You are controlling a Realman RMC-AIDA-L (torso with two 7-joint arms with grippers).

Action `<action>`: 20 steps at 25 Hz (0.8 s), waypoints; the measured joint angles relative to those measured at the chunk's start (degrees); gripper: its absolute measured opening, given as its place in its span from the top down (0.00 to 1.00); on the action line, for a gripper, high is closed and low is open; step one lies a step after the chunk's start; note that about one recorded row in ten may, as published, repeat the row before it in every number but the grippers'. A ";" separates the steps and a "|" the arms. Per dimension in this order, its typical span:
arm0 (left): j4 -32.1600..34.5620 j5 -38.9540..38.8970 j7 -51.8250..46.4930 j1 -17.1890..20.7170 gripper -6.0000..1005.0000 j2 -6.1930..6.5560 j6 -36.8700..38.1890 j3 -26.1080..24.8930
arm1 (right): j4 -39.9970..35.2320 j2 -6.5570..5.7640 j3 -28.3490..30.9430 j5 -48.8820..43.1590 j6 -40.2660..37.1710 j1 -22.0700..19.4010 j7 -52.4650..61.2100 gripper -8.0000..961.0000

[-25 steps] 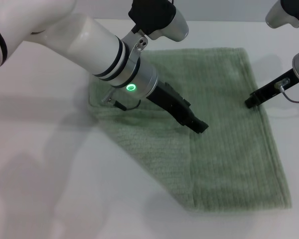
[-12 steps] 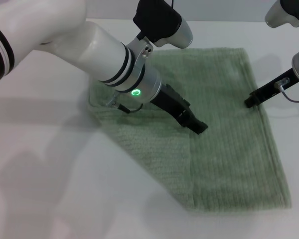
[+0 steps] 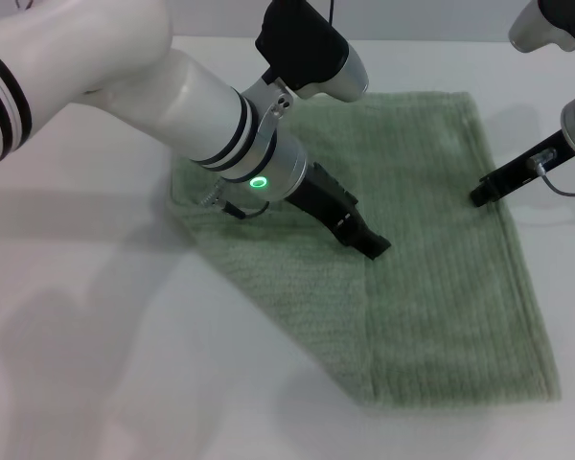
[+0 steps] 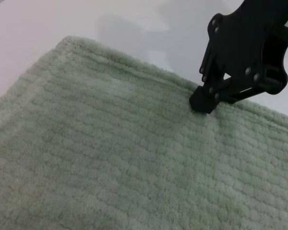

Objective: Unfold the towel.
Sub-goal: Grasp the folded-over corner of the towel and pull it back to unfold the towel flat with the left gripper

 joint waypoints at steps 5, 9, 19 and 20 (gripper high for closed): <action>-0.14 0.12 0.20 -0.10 0.22 0.00 0.26 0.42 | 0.00 0.00 0.00 -0.04 0.03 0.00 -0.02 0.99; -0.13 0.14 0.25 -0.11 0.31 0.00 0.16 0.65 | 0.00 0.00 0.00 -0.08 0.06 -0.01 -0.02 0.99; -0.11 0.88 0.28 -0.15 0.52 0.00 -0.02 2.07 | 0.00 0.00 0.00 -0.08 0.07 -0.01 -0.31 0.99; -0.11 0.88 0.28 -0.15 0.55 0.00 -0.02 2.07 | 0.00 0.00 0.00 -0.08 0.07 -0.01 -0.33 0.99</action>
